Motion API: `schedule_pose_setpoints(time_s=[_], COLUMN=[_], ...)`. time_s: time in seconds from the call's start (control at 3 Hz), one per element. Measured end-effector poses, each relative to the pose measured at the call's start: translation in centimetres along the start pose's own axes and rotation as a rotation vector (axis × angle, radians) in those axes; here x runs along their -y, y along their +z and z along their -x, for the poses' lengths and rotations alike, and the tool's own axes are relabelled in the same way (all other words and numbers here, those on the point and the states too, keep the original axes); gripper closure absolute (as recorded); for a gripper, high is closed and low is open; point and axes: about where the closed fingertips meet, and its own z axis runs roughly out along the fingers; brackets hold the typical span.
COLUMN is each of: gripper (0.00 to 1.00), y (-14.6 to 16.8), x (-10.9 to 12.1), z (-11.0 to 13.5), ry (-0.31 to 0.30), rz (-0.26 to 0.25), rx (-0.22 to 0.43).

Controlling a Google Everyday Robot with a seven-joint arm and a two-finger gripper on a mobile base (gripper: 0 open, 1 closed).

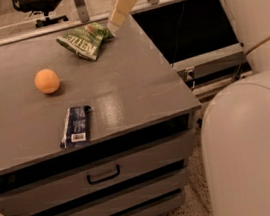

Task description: Pick green jalapeno chip bag

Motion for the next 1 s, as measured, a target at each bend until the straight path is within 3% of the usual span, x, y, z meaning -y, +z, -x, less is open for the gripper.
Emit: schedule_pose_setpoints(time_s=[0.33, 1.0], gripper=[0.0, 0.0], y=[6.6, 12.8], x=[0.3, 1.2], z=[-2.5, -4.2], ry=[0.025, 0.024], rz=[0.027, -0.011], rx=[0.072, 0.098])
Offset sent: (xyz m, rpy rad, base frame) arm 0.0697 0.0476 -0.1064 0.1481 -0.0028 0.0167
